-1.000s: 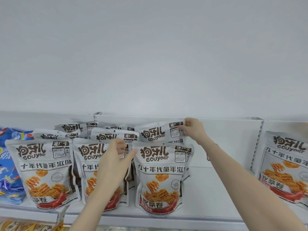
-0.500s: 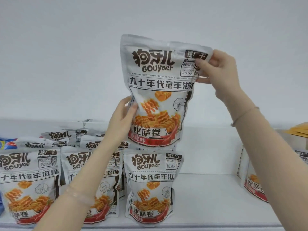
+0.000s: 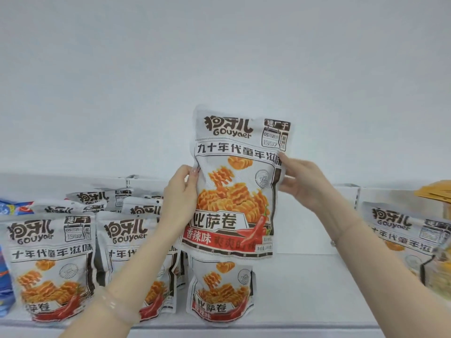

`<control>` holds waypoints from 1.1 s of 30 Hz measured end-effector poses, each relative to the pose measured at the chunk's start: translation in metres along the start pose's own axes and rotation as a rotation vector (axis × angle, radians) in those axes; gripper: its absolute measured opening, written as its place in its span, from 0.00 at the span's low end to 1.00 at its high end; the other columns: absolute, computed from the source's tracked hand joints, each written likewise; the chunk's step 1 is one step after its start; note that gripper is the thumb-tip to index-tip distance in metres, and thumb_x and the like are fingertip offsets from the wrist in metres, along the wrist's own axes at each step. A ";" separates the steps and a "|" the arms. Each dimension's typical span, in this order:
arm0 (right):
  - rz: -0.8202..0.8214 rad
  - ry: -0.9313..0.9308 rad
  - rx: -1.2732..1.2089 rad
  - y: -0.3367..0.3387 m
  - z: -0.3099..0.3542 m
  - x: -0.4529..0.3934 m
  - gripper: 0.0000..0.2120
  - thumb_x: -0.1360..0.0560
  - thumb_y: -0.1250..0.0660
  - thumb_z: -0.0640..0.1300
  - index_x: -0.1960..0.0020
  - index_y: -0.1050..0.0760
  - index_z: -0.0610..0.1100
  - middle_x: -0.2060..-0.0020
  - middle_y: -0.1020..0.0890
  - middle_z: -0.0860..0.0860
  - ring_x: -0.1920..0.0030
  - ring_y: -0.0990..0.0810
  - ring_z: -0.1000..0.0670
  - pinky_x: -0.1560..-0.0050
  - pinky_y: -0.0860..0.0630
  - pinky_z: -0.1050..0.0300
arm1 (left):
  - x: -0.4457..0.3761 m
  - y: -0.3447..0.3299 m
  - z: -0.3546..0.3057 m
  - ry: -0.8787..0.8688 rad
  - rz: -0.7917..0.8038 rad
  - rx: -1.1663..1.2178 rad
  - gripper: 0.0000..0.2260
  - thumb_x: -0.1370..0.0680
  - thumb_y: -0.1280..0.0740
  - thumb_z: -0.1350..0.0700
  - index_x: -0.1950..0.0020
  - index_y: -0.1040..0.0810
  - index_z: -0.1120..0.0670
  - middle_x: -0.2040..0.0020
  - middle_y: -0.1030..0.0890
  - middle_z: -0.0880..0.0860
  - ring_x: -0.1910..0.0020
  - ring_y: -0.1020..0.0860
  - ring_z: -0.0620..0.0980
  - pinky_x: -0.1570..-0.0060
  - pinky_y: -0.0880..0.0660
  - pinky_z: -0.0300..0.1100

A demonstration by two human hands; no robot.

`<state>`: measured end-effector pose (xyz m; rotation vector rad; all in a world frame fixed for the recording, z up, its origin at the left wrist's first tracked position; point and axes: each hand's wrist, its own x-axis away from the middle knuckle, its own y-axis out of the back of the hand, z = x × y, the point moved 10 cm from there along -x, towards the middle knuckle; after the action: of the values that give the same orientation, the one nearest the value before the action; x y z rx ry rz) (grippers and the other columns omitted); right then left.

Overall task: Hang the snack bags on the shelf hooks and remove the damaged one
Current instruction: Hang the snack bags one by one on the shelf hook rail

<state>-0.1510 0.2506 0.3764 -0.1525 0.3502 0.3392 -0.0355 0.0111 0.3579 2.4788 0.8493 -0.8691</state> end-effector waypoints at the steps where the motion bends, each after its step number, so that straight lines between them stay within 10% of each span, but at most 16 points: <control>1: -0.028 -0.018 0.013 0.002 -0.008 0.001 0.12 0.20 0.35 0.49 0.56 0.21 0.41 0.68 0.16 0.50 0.69 0.20 0.49 0.65 0.22 0.55 | 0.003 -0.002 0.001 0.004 0.010 -0.021 0.15 0.18 0.46 0.44 0.54 0.27 0.52 0.61 0.18 0.60 0.61 0.19 0.60 0.56 0.24 0.61; 7: -0.105 0.067 -0.002 0.005 -0.004 0.009 0.11 0.20 0.36 0.49 0.57 0.21 0.45 0.70 0.18 0.51 0.75 0.21 0.53 0.74 0.25 0.63 | 0.009 -0.004 0.007 0.034 0.095 -0.050 0.13 0.19 0.41 0.46 0.56 0.31 0.55 0.67 0.18 0.63 0.77 0.27 0.50 0.71 0.34 0.44; 16: -0.108 0.131 0.039 0.010 0.009 0.010 0.11 0.20 0.36 0.46 0.58 0.19 0.45 0.71 0.15 0.54 0.75 0.19 0.56 0.73 0.24 0.66 | 0.016 -0.008 0.030 0.234 0.221 0.393 0.11 0.20 0.37 0.56 0.61 0.32 0.56 0.67 0.17 0.56 0.71 0.20 0.52 0.73 0.24 0.40; 25: -0.077 0.239 0.290 0.018 0.024 0.005 0.14 0.19 0.37 0.46 0.52 0.20 0.35 0.66 0.15 0.47 0.73 0.16 0.50 0.70 0.17 0.56 | 0.007 -0.011 0.034 0.229 0.180 0.395 0.11 0.20 0.36 0.53 0.62 0.29 0.53 0.62 0.14 0.58 0.66 0.18 0.55 0.67 0.22 0.43; 29: -0.003 0.211 0.304 0.010 0.037 -0.009 0.06 0.20 0.36 0.45 0.51 0.21 0.45 0.67 0.15 0.49 0.74 0.18 0.50 0.71 0.18 0.55 | -0.011 -0.019 0.017 0.139 0.179 0.236 0.09 0.20 0.37 0.48 0.59 0.28 0.50 0.57 0.16 0.66 0.63 0.20 0.58 0.61 0.26 0.50; 33: -0.169 0.313 0.368 0.012 0.066 -0.027 0.08 0.20 0.37 0.44 0.49 0.21 0.42 0.62 0.18 0.41 0.69 0.20 0.44 0.68 0.16 0.50 | -0.048 -0.025 -0.006 0.178 0.139 0.228 0.14 0.22 0.37 0.43 0.44 0.28 0.51 0.46 0.17 0.55 0.51 0.19 0.51 0.49 0.23 0.52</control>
<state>-0.1588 0.2668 0.4461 0.1283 0.6983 0.0780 -0.0788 0.0129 0.3906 2.8090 0.6536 -0.7417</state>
